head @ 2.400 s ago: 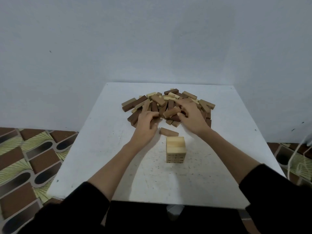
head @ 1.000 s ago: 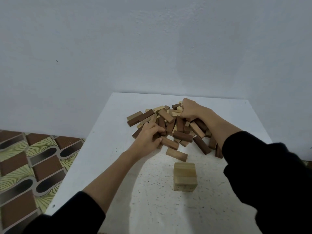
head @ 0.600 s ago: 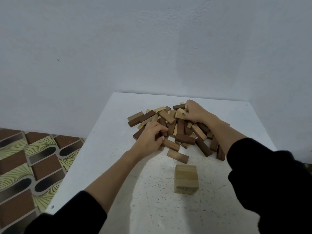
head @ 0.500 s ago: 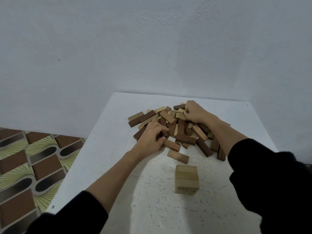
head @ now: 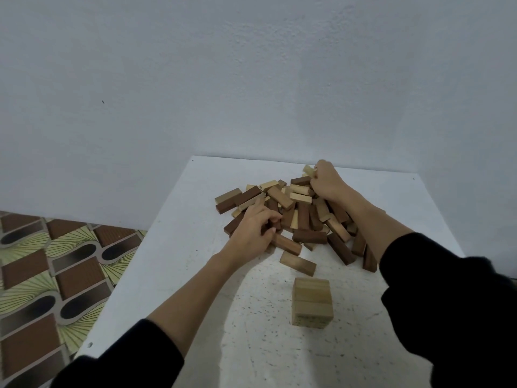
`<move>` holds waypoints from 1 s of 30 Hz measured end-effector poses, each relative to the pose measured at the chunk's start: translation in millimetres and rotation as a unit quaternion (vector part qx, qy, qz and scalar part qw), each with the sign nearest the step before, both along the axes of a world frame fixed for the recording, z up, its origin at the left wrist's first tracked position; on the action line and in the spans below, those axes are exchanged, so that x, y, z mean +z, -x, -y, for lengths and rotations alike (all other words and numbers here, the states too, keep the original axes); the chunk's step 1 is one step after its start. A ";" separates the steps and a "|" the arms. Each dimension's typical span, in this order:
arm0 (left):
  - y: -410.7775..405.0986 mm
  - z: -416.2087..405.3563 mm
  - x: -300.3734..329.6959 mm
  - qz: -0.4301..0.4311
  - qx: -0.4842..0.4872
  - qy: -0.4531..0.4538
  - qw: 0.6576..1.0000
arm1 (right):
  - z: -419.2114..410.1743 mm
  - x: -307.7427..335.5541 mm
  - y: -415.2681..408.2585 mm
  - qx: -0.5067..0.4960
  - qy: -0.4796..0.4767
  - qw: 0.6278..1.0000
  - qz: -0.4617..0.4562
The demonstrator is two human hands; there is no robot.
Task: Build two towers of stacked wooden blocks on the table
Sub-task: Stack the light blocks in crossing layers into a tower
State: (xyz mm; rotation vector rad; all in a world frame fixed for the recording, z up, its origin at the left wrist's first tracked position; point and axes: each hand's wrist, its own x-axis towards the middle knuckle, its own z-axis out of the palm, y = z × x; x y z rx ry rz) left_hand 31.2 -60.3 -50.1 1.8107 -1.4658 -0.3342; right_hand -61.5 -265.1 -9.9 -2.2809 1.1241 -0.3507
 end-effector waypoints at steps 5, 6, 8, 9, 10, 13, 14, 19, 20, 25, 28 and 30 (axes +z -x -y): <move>2.6 1.8 4.3 -0.005 0.002 0.006 1.000 | -6.4 -6.8 -6.7 0.009 -0.025 1.000 -0.004; 2.6 2.2 4.7 -0.004 0.003 0.007 1.000 | -5.8 -8.9 -7.8 0.008 -0.015 1.000 -0.009; 2.8 2.4 5.6 0.002 0.007 0.008 1.000 | -3.7 -11.9 -10.1 0.000 0.000 1.000 -0.012; 2.1 2.8 5.9 0.003 0.009 0.009 1.000 | -2.5 -13.2 -11.9 0.001 0.003 1.000 -0.010; 1.5 2.9 5.5 0.003 0.010 0.009 1.000 | -1.9 -15.1 -13.8 0.005 0.002 1.000 -0.011; 0.6 2.8 6.9 0.001 0.012 0.006 1.000 | -5.1 -17.7 -19.7 0.021 0.011 1.000 -0.011; 0.7 3.1 7.8 -0.002 0.013 0.007 1.000 | -6.7 -17.6 -21.7 0.024 0.015 1.000 -0.013; 2.7 3.5 12.1 -0.017 0.014 0.013 1.000 | -5.6 -20.0 -29.6 0.027 0.022 0.999 -0.014; 2.6 3.9 12.5 -0.020 0.015 0.014 1.000 | -5.0 -19.4 -29.6 0.021 0.030 0.999 -0.009; 10.1 8.2 19.8 -0.091 0.037 0.030 0.995 | -11.6 -2.5 -16.1 -0.009 0.030 0.999 0.039; 17.7 12.7 32.0 -0.206 0.072 0.067 0.974 | -26.1 13.4 -4.7 -0.030 -0.037 0.990 0.134; 22.1 15.7 42.9 -0.309 0.111 0.081 0.941 | -45.3 23.5 3.3 -0.024 -0.101 0.975 0.198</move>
